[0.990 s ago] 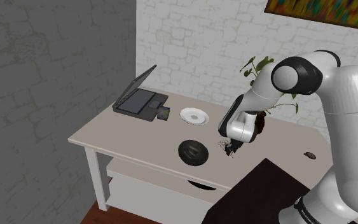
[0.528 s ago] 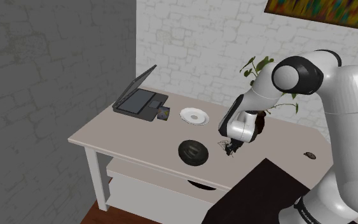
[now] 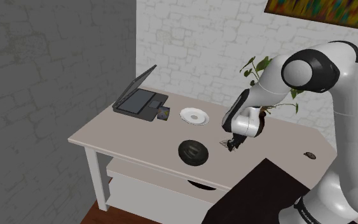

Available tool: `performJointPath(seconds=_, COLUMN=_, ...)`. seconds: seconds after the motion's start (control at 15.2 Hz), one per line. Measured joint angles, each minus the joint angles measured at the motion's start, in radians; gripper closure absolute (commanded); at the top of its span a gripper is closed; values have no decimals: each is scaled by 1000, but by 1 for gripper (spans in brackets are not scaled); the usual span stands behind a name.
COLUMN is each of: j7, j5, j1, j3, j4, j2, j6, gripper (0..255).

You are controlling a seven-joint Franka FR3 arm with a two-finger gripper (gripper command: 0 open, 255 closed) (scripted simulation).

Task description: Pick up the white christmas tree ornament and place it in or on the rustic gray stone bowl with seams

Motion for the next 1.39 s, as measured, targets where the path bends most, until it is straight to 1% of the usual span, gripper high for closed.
performJointPath(seconds=0.33, j7=60, j5=-76, j1=95, j3=-113, j4=-28, j2=-61, j6=-56, gripper=255)
performJointPath(seconds=0.46, j7=91, j5=-114, j1=143, j3=-168, j4=-44, j2=-93, j6=-78, gripper=255)
performJointPath(seconds=0.73, j7=140, j5=-185, j1=222, j3=-265, j4=-69, j2=-145, j6=-115, gripper=255)
performJointPath(seconds=0.99, j7=203, j5=-268, j1=316, j3=-373, j4=-89, j2=-196, j6=-153, gripper=255)
performJointPath(seconds=1.25, j7=273, j5=-371, j1=425, j3=-507, j4=-104, j2=-255, j6=-197, gripper=255)
performJointPath(seconds=1.39, j7=307, j5=-401, j1=470, j3=-543, j4=-111, j2=-271, j6=-206, gripper=255)
